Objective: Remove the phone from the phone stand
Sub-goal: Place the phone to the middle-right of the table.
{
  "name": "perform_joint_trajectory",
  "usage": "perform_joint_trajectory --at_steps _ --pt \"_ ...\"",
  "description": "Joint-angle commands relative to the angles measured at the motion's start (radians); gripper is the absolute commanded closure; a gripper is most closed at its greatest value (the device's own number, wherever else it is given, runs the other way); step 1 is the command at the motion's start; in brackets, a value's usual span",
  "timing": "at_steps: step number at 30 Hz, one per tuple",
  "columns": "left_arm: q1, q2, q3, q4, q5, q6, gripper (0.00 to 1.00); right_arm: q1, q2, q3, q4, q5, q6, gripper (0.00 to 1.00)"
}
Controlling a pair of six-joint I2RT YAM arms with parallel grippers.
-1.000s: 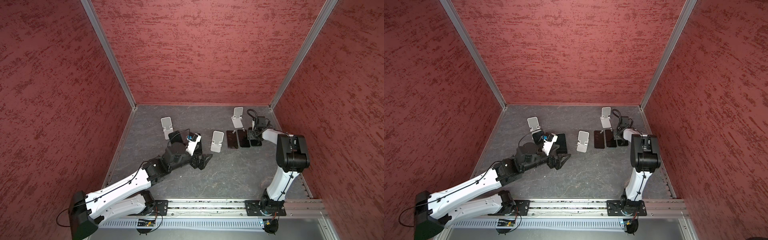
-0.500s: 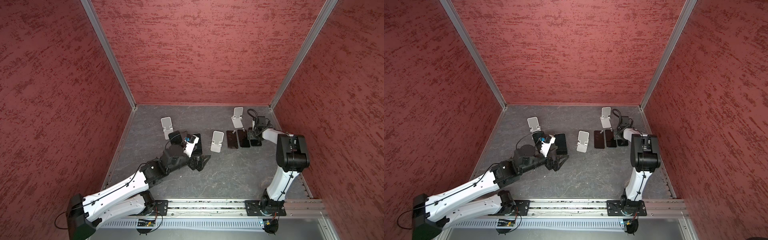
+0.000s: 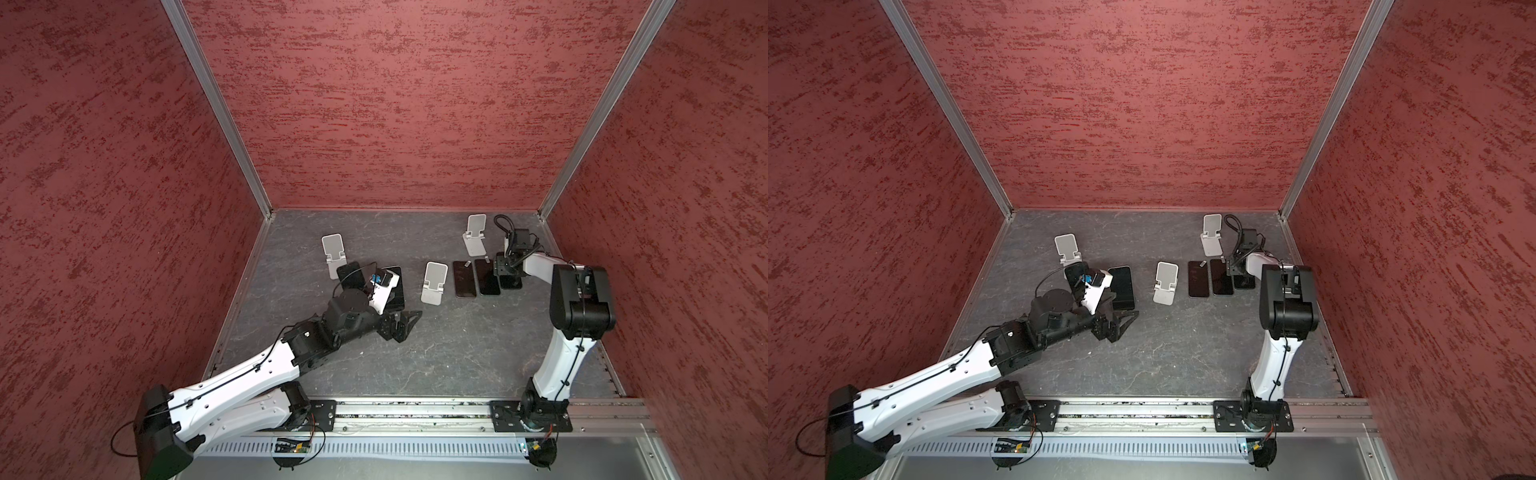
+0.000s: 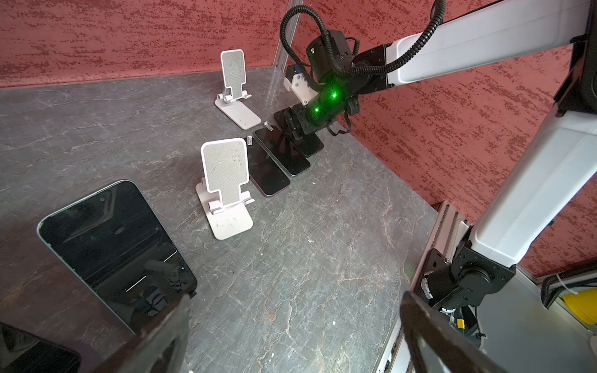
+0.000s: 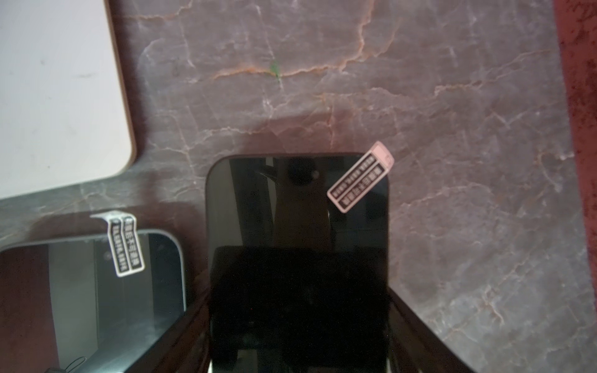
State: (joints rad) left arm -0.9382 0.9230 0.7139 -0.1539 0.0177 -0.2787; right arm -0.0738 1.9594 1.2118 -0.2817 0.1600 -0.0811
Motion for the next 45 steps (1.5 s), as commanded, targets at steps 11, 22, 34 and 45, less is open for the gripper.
perform_joint_trajectory --at_steps 11,22,34,45 --pt "-0.004 0.025 0.016 0.028 0.004 0.022 0.01 -0.004 0.057 -0.016 -0.143 0.024 -0.019 0.23" --pt "-0.005 0.03 0.016 0.033 0.01 0.042 0.0 -0.005 0.044 -0.04 -0.16 0.03 0.002 0.19" --pt "-0.005 0.023 0.018 0.025 0.006 0.04 0.0 -0.004 0.05 -0.032 -0.18 0.056 0.018 0.17" --pt "-0.005 0.043 0.029 0.015 -0.008 0.03 0.0 -0.004 -0.008 -0.05 -0.151 0.0 0.049 0.16"
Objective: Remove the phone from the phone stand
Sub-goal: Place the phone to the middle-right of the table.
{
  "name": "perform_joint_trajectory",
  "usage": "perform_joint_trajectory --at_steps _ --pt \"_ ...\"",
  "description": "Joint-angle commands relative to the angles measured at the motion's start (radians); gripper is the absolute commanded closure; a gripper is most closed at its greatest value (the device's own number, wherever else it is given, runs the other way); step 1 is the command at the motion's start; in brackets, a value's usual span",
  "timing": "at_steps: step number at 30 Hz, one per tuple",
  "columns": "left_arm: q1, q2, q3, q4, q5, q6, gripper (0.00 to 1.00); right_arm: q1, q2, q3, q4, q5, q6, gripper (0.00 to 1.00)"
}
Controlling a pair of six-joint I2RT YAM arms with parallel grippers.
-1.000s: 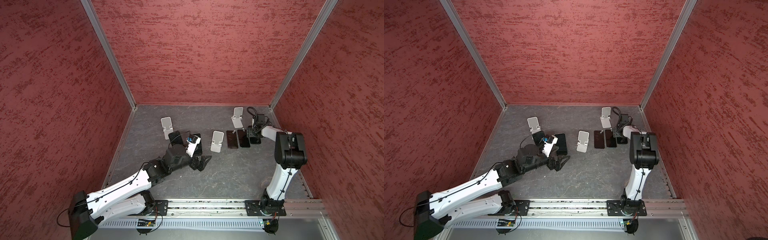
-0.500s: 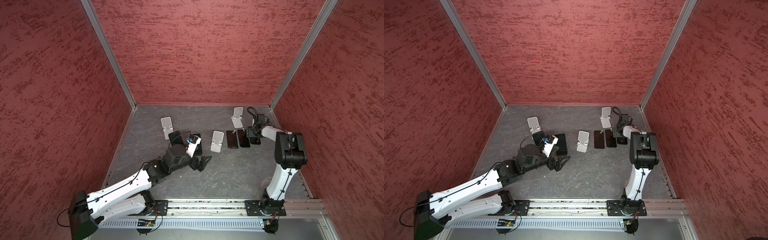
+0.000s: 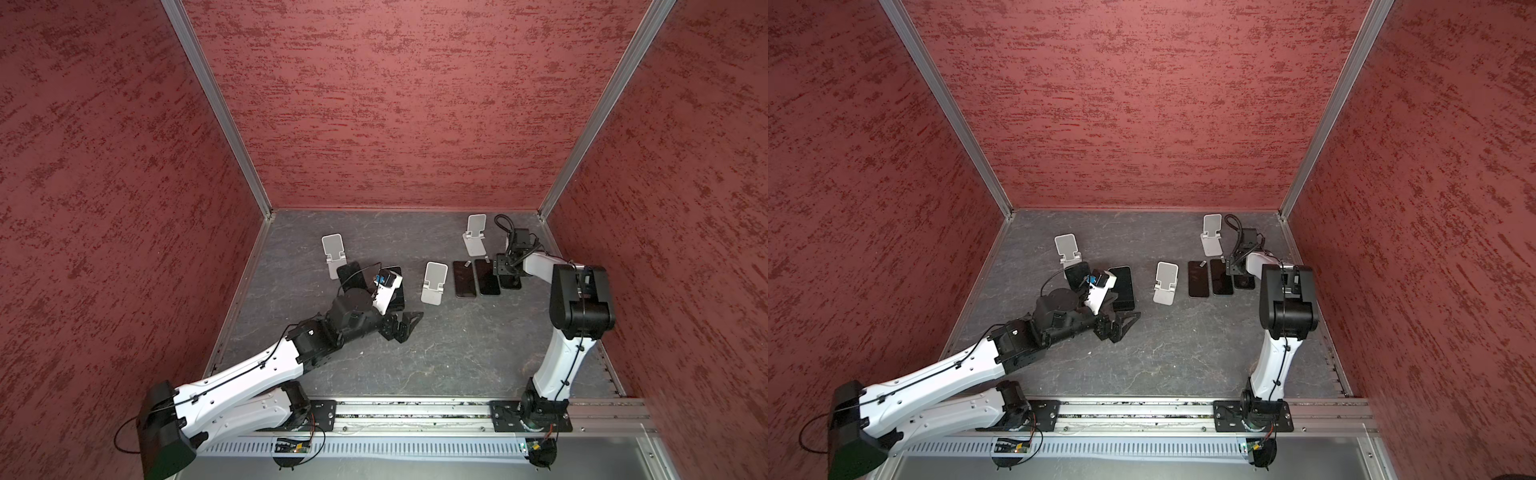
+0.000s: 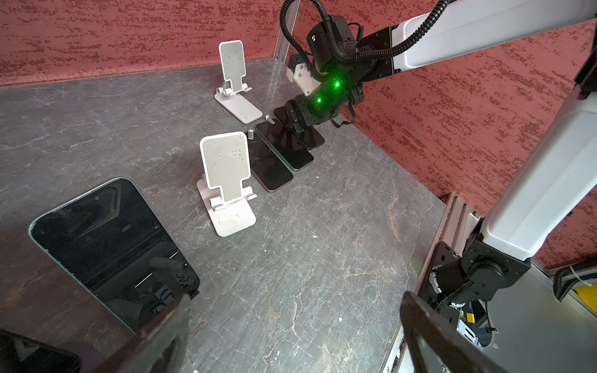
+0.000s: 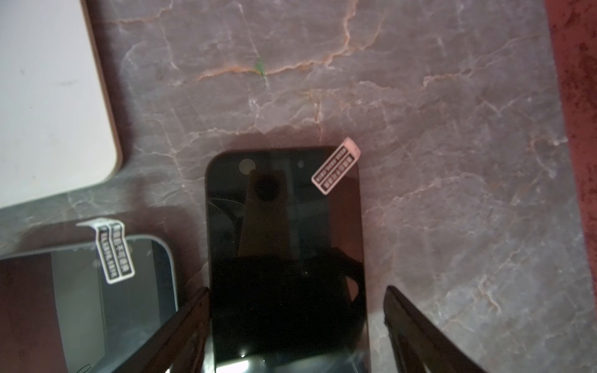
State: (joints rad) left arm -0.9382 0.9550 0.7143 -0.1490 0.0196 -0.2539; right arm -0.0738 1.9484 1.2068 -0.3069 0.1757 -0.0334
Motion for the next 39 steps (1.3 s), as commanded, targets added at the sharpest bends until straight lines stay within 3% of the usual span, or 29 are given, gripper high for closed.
perform_joint_trajectory --at_steps 1,9,22,39 --pt "-0.005 0.015 0.032 0.008 -0.016 0.004 0.0 -0.005 -0.008 -0.047 -0.118 -0.029 0.008 0.15" --pt "-0.013 0.051 0.059 -0.023 -0.07 -0.01 0.0 -0.006 -0.147 -0.072 -0.038 -0.108 0.059 0.13" --pt "-0.046 0.131 0.109 -0.038 -0.116 -0.021 0.0 0.028 -0.353 -0.136 -0.017 -0.127 0.109 0.11" --pt "-0.124 0.321 0.285 -0.144 -0.314 -0.023 0.0 0.063 -0.575 -0.3 0.031 -0.207 0.266 0.09"
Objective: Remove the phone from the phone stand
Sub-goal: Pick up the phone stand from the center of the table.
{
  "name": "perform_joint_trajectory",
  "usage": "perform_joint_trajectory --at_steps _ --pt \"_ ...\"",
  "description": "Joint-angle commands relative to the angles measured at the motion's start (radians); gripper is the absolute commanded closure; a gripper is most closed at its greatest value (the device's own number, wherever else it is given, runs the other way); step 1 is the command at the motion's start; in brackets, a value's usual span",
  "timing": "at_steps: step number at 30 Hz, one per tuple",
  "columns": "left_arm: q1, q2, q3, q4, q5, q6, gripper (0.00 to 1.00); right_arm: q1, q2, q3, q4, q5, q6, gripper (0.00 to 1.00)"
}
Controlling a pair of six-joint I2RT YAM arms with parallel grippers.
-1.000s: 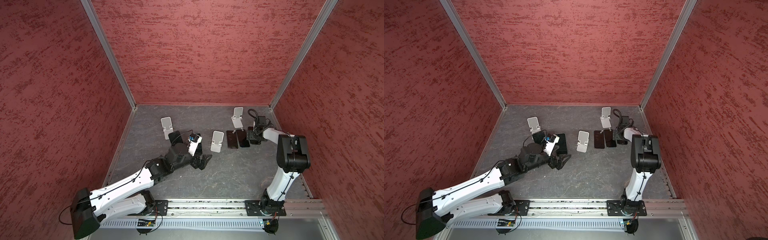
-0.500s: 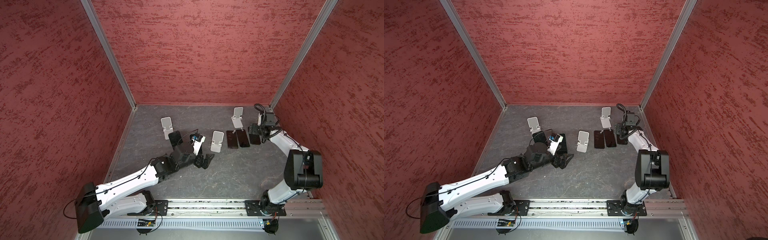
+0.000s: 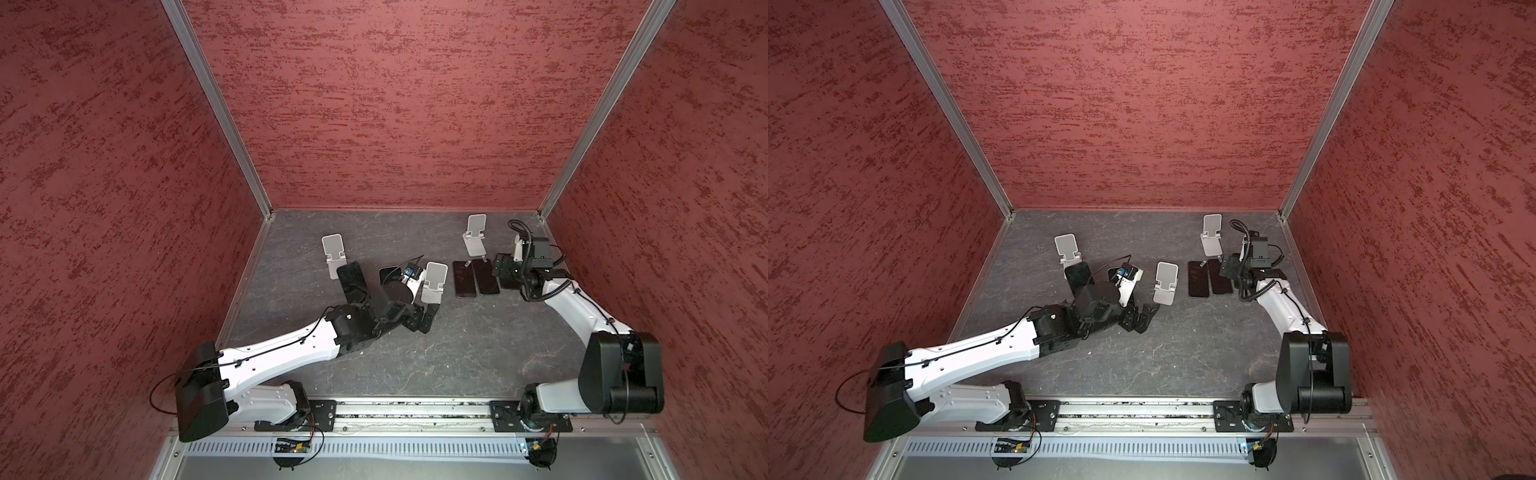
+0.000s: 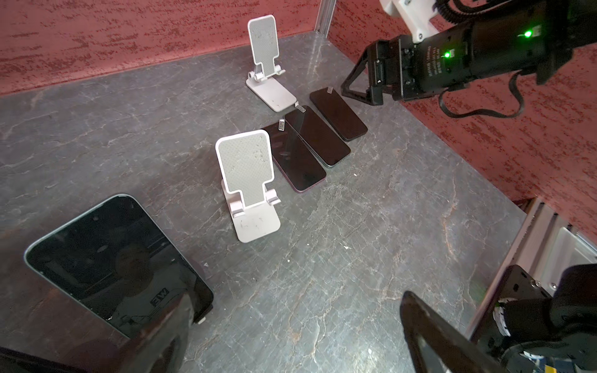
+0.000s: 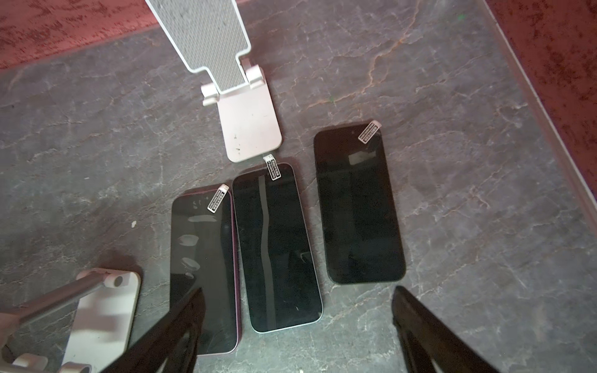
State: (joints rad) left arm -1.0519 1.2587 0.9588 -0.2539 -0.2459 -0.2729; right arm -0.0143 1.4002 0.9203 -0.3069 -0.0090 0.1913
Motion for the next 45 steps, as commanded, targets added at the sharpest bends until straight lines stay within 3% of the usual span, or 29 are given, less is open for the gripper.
perform_joint_trajectory --at_steps 1,9,21,36,45 --pt "-0.013 0.024 0.046 -0.041 -0.053 -0.006 0.0 0.003 -0.032 -0.019 0.035 -0.031 0.049 0.09" --pt "-0.028 0.036 0.064 -0.036 -0.062 -0.008 0.0 0.031 -0.087 -0.066 0.08 -0.08 0.098 0.09" --pt "-0.027 -0.05 0.001 -0.003 -0.108 -0.009 0.0 0.226 -0.094 -0.033 0.1 -0.024 0.143 0.04" --pt "0.006 -0.232 -0.107 -0.024 -0.184 -0.004 0.0 0.494 0.088 0.107 0.1 0.104 0.23 0.02" --pt "0.033 -0.326 -0.178 -0.03 -0.184 -0.016 0.01 0.6 0.237 0.236 0.038 0.28 0.28 0.01"
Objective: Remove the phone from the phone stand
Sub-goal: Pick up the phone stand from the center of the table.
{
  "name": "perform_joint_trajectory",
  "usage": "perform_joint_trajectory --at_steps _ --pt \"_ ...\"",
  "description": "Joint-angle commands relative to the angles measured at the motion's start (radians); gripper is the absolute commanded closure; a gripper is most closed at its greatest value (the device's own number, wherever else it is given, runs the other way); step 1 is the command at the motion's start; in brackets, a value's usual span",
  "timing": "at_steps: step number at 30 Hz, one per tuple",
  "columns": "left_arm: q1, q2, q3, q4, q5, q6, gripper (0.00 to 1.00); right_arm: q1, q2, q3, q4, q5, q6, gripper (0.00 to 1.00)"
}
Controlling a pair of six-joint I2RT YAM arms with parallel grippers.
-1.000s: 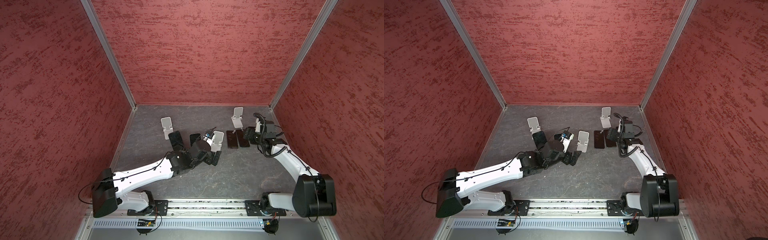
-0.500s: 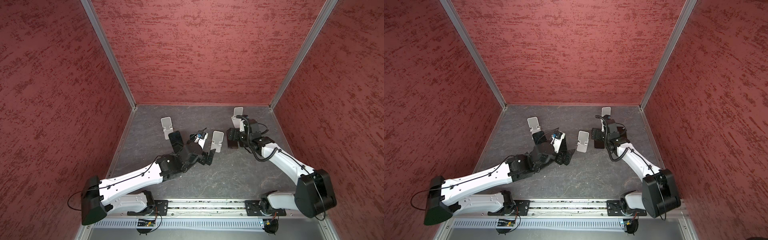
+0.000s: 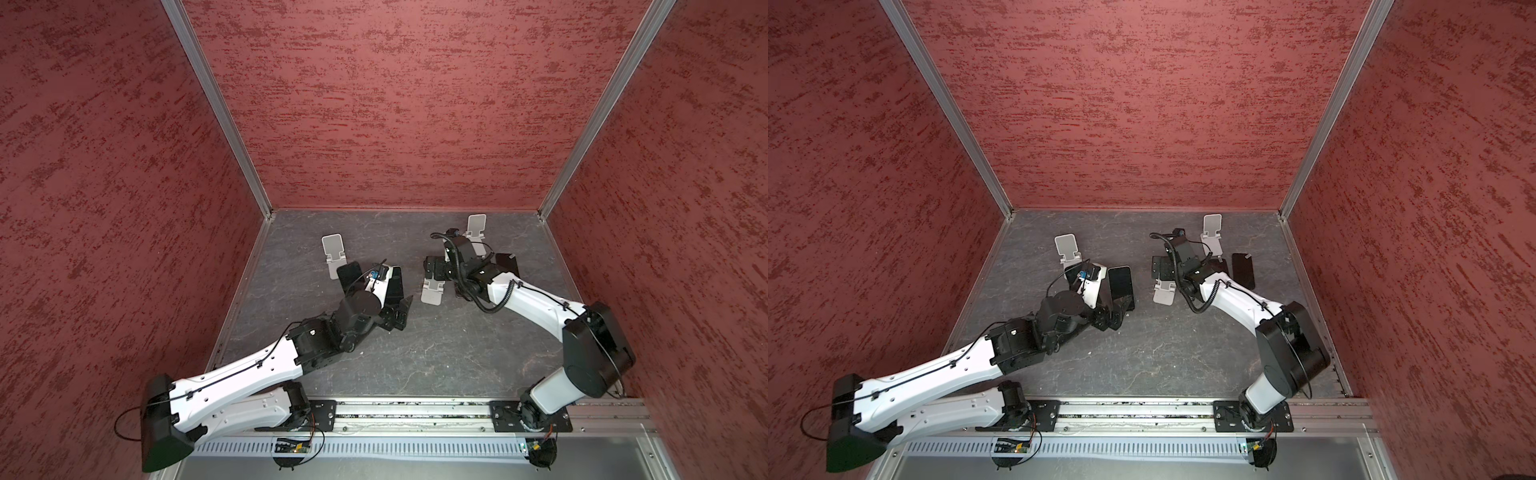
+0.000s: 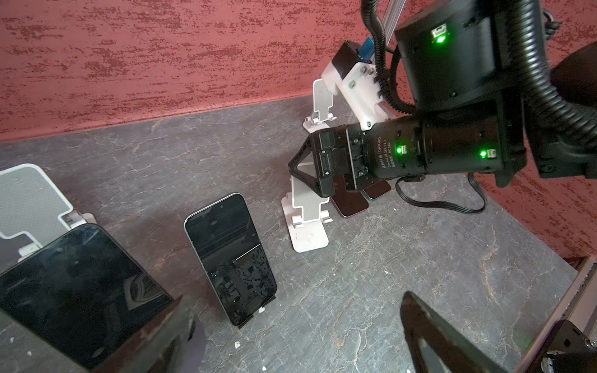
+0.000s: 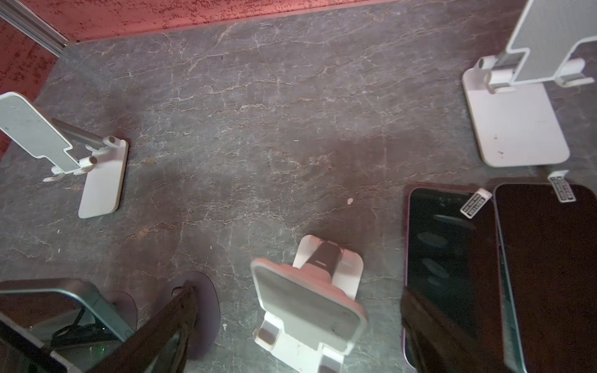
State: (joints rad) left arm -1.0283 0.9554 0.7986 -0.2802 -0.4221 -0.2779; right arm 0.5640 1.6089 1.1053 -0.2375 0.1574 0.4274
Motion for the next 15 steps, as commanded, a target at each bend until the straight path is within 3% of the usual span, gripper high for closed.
perform_joint_trajectory --at_steps 1,15 --pt "0.011 -0.032 -0.025 -0.006 -0.007 -0.012 0.01 0.028 0.044 0.065 -0.041 0.14 0.054 0.01" --pt "0.078 -0.12 -0.108 0.002 0.045 -0.027 0.0 0.065 0.156 0.132 -0.122 0.291 0.156 0.04"
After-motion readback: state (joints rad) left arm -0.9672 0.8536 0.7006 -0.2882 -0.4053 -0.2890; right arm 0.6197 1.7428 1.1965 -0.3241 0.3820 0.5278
